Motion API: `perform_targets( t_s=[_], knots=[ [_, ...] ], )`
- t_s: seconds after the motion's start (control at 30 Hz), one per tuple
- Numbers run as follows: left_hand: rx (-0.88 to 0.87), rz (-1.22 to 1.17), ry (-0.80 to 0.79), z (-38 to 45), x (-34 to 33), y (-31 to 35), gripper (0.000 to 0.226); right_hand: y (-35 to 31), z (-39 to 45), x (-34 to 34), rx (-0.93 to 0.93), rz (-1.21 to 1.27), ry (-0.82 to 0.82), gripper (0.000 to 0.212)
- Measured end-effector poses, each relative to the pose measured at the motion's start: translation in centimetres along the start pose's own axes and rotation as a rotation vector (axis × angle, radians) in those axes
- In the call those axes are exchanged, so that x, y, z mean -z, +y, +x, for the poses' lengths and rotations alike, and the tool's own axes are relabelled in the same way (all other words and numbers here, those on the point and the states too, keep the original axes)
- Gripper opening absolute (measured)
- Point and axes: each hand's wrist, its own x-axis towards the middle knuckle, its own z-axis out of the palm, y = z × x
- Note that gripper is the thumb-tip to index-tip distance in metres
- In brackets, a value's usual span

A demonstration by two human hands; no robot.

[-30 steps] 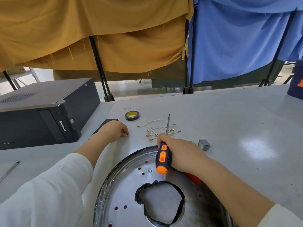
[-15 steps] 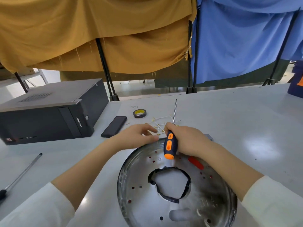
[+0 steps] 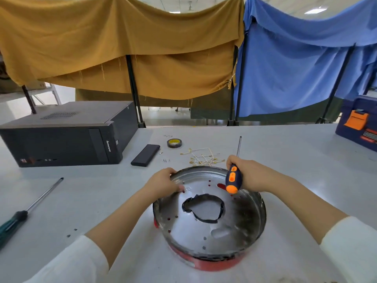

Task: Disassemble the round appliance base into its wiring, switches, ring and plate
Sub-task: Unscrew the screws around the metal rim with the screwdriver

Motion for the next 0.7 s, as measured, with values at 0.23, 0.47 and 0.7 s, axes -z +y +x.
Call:
perform_targets(
  t_s=[0.23, 0.47, 0.7],
  knots=[
    [0.186, 0.110, -0.018, -3.0, 0.9, -1.8, 0.066, -1.4, 0.2, -0.7, -0.021, -0.036, -0.074, 0.052],
    [0.103, 0.190, -0.196, -2.0, 4.3, -1.7, 0.093, -2.5, 1.5, -0.8, 0.028, -0.060, -0.183, 0.050],
    [-0.252, 0.231, -0.146, 1.7, 0.9, 2.9, 0.083, -1.9, 2.8, -1.2, 0.106, -0.070, -0.211, 0.045]
  ],
)
